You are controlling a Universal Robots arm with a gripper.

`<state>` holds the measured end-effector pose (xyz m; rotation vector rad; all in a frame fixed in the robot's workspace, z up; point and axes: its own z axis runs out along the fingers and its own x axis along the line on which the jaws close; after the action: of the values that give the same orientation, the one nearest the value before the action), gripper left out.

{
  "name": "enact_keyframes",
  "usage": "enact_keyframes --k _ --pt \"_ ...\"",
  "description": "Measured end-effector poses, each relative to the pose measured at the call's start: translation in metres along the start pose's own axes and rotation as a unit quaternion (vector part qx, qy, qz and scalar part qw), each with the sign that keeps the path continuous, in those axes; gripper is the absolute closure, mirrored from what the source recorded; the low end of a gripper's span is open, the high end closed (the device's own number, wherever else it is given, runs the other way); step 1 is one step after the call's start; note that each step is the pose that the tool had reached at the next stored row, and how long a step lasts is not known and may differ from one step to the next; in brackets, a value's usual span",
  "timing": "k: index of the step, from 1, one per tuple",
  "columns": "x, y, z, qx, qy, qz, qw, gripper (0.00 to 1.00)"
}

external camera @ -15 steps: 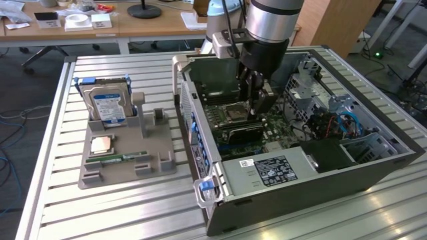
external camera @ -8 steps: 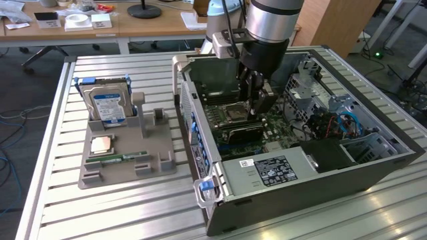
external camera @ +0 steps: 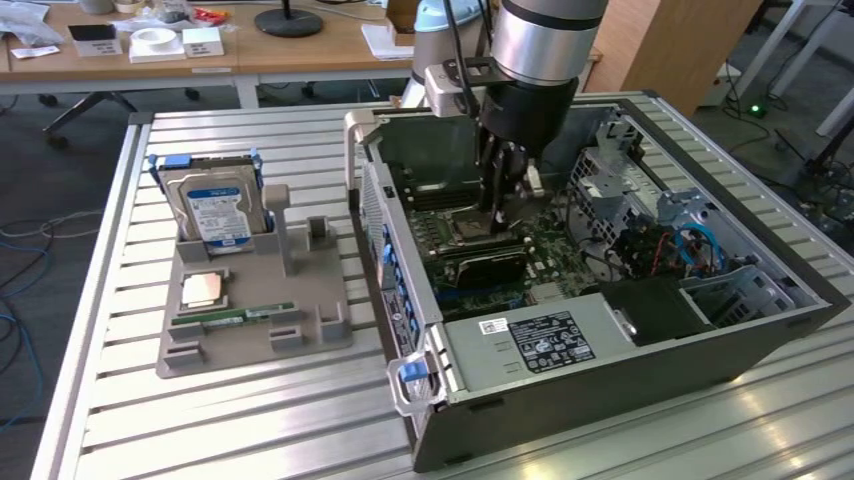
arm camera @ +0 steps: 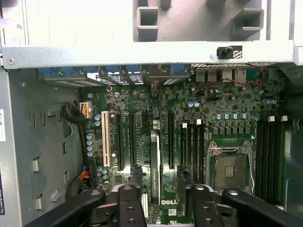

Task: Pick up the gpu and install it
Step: 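Press down on the gpu until it lock into place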

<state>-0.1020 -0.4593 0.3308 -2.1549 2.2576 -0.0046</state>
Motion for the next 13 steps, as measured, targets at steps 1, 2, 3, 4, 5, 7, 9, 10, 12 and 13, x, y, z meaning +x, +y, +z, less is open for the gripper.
enact_keyframes --k 1,2,3,4,5,7,9,10,12,13 --pt "0.0 0.0 0.0 0.0 0.0 0.0 1.0 0.63" --pt "0.0 0.0 0.0 0.0 0.0 0.0 1.0 0.63" --pt "0.0 0.0 0.0 0.0 0.0 0.0 1.0 0.69" --pt "0.0 0.0 0.0 0.0 0.0 0.0 1.0 0.75" --pt "0.0 0.0 0.0 0.0 0.0 0.0 1.0 0.75" --pt "0.0 0.0 0.0 0.0 0.0 0.0 1.0 0.86" --pt "0.0 0.0 0.0 0.0 0.0 0.0 1.0 0.89" --pt "0.0 0.0 0.0 0.0 0.0 0.0 1.0 0.89" --pt "0.0 0.0 0.0 0.0 0.0 0.0 1.0 0.89" --pt "0.0 0.0 0.0 0.0 0.0 0.0 1.0 0.89"
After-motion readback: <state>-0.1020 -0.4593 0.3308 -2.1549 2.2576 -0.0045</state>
